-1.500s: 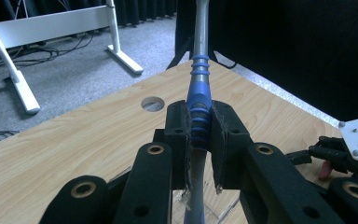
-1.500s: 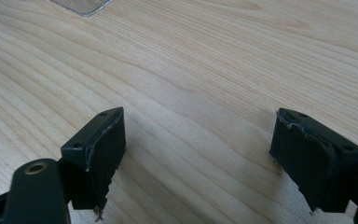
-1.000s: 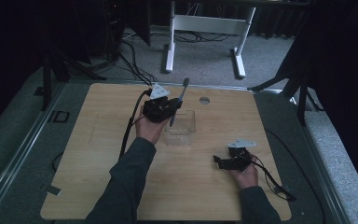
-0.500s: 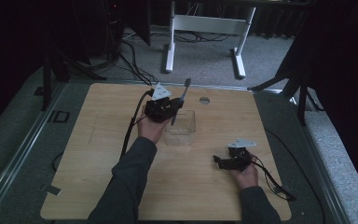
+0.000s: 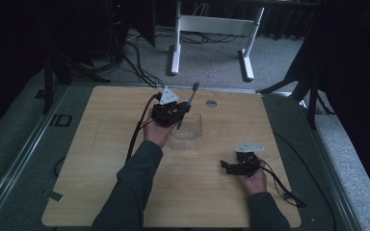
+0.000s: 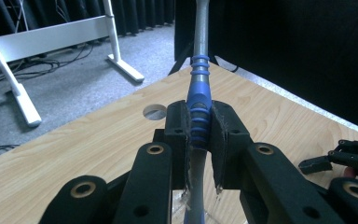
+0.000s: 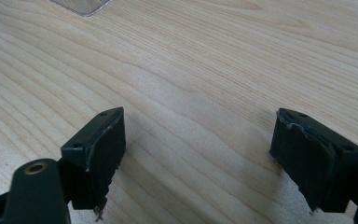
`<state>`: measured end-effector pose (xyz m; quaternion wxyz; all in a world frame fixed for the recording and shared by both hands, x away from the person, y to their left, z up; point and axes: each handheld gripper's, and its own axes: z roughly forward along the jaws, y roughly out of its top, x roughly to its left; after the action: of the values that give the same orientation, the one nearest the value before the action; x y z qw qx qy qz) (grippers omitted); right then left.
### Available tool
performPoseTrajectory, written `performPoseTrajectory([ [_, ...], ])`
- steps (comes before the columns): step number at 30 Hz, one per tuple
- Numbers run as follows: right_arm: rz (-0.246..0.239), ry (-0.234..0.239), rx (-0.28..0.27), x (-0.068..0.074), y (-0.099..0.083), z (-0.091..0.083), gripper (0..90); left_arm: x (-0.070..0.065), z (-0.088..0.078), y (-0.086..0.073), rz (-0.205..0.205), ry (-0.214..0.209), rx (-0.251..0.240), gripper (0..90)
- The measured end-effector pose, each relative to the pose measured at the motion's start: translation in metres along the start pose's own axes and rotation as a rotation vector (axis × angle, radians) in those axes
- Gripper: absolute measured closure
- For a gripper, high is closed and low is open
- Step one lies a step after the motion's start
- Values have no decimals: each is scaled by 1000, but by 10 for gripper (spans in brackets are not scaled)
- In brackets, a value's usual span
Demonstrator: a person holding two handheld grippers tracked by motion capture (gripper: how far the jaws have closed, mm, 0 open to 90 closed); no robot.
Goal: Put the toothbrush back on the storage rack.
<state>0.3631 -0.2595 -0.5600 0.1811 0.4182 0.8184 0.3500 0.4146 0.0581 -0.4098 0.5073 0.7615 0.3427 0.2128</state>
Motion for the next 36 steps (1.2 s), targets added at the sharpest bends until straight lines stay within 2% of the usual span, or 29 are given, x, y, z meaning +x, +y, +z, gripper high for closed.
performPoseTrajectory([
  [16,0,0,0,0,0,0,174,-1,11,-5,15,0,38,784],
  [28,-1,0,1,0,0,0,174,-3,16,-8,54,11,69,784],
  [36,0,0,0,0,0,0,174,-10,22,-11,93,12,103,783],
])
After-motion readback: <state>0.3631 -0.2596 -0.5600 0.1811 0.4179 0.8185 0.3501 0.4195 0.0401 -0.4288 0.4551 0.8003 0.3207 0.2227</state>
